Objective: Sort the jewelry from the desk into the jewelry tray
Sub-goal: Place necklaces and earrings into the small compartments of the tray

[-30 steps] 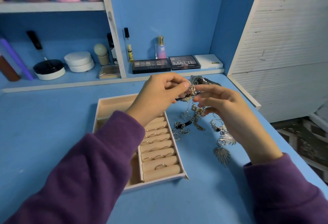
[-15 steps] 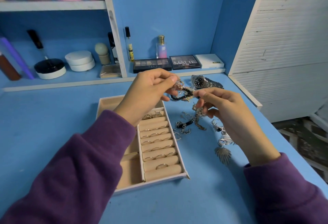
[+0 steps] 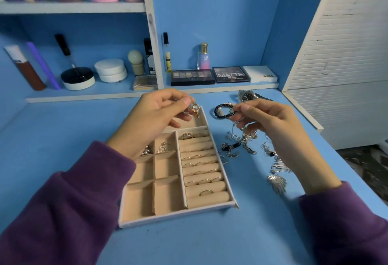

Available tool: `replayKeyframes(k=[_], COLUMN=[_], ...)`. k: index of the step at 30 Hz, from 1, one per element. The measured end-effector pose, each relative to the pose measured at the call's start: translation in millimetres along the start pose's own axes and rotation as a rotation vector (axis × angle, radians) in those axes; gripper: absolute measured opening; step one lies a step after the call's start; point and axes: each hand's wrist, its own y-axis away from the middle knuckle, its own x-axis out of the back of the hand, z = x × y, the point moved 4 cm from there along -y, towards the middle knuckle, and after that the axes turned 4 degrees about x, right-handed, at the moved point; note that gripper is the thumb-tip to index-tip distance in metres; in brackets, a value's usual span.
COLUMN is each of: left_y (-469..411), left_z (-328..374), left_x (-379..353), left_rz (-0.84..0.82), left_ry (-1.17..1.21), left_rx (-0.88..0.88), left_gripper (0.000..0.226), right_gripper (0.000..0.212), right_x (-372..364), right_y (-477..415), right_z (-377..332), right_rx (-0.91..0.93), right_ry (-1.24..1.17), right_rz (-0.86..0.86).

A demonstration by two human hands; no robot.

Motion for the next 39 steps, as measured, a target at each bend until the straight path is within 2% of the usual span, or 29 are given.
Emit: replayKeyframes(k=[10, 18, 27, 35, 39], left_y=[42.4, 61.9, 72.1, 77.4, 74.0], left_z=[-22.4, -43.6, -48.7, -44.5, -54.5], left_x=[59.0, 71.7, 73.2, 69.9, 72.4], left_rz=[0.139, 0.134, 0.097, 0.089, 0.065], left_ry=[-0.004, -0.045, -0.304, -0.586, -0.692], left_rx=[0.054, 0.06, 0.031, -0.02, -0.053], left_gripper=[0.012, 0.013, 0.01, 0.009, 0.017], right_gripper=[0.019, 0.016, 0.017, 0.017, 0.016], right_x=[-54.3, -93.5, -113.3, -111.1, -111.8], right_y=[-3.8, 0.1, -0.1, 1.2, 0.5], right_z=[-67.4, -89.4, -95.6, -100.6, -101.9], right_rx=[0.174, 0.202, 0.213, 0.229, 0.229], right_ry=[-0.174, -0.259, -0.223, -0.197, -0.192], right_rz=[-0.204, -0.343, -0.435, -0.417, -0.418])
